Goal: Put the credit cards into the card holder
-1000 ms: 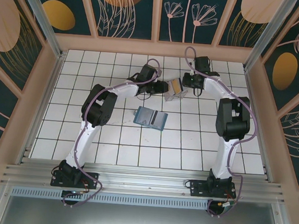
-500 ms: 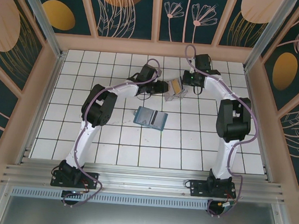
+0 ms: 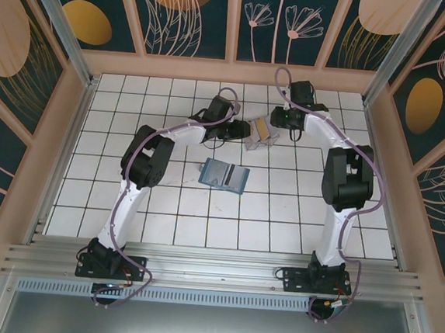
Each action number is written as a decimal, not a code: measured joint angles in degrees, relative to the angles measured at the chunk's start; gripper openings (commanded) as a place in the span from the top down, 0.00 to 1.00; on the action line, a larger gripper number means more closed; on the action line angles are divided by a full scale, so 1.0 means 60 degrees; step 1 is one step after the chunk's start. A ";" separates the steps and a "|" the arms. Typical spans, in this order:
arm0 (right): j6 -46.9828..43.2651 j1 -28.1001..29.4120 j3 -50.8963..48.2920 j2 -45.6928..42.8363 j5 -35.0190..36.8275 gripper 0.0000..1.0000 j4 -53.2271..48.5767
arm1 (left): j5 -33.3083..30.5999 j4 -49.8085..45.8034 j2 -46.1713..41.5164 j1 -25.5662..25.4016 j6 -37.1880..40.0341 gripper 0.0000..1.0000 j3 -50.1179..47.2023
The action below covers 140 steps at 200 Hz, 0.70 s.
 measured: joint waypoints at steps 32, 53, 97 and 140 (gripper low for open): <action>-0.0062 0.0135 0.0302 0.0266 0.0117 0.59 -0.0175 | 0.0000 0.0000 0.0000 0.0000 -0.0025 0.54 0.0000; -0.0066 0.0251 0.0557 0.0616 0.0222 0.58 -0.0317 | 0.0000 0.0000 0.0000 0.0000 -0.0025 0.54 -0.0004; -0.0124 0.0302 0.0645 0.0980 0.0619 0.58 -0.0546 | 0.0004 0.0036 -0.0015 0.0000 -0.0025 0.54 -0.0040; -0.0127 0.0331 0.0656 0.0976 0.0809 0.58 -0.0546 | 0.0004 0.0146 -0.0029 -0.0007 -0.0029 0.54 -0.0109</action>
